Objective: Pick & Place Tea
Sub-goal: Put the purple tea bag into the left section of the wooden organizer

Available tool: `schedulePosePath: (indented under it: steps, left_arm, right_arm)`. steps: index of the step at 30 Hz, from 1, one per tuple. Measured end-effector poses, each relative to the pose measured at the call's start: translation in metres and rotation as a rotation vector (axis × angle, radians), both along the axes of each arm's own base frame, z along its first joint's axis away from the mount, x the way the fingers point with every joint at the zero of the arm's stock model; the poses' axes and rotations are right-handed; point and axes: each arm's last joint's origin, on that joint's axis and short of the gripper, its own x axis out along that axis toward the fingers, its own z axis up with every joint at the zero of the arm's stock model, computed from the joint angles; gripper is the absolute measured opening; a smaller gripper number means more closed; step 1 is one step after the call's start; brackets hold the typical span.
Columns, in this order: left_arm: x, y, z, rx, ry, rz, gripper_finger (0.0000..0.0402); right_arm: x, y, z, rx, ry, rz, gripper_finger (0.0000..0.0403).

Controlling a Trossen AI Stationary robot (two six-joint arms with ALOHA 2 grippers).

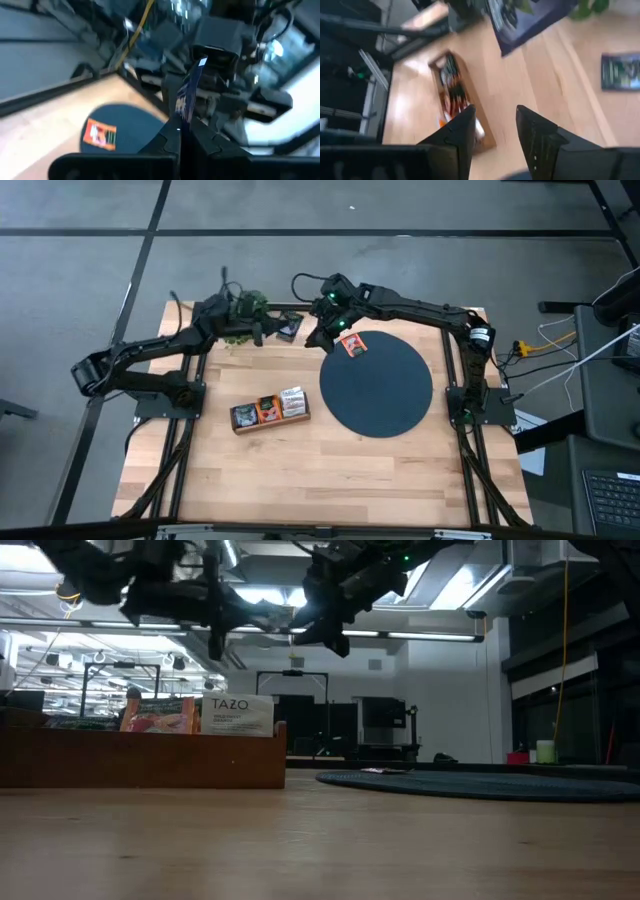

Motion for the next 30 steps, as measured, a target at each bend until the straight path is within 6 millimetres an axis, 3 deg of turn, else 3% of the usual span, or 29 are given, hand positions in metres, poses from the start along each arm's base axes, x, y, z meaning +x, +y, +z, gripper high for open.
schedulePosePath:
  steps: [8, 19, 24, 30]
  left_arm:
    - [-0.011, -0.013, 0.002, 0.004, -0.259, 0.124, 0.0005]
    - [-0.007, -0.022, 0.011, 0.021, -0.351, 0.132, 0.0005]
    - [-0.006, -0.024, 0.011, 0.034, -0.354, 0.149, 0.0007]
    - [-0.006, -0.024, 0.011, 0.034, -0.355, 0.150, 0.0013]
  right_arm:
    - [0.011, -0.004, 0.015, 0.000, -0.165, -0.049, 0.0144]
    - [0.019, -0.009, 0.035, 0.029, -0.364, -0.103, 0.0139]
    - [0.020, -0.009, 0.036, 0.027, -0.379, -0.100, 0.0100]
    - [0.020, -0.009, 0.036, 0.021, -0.385, -0.075, 0.0014]
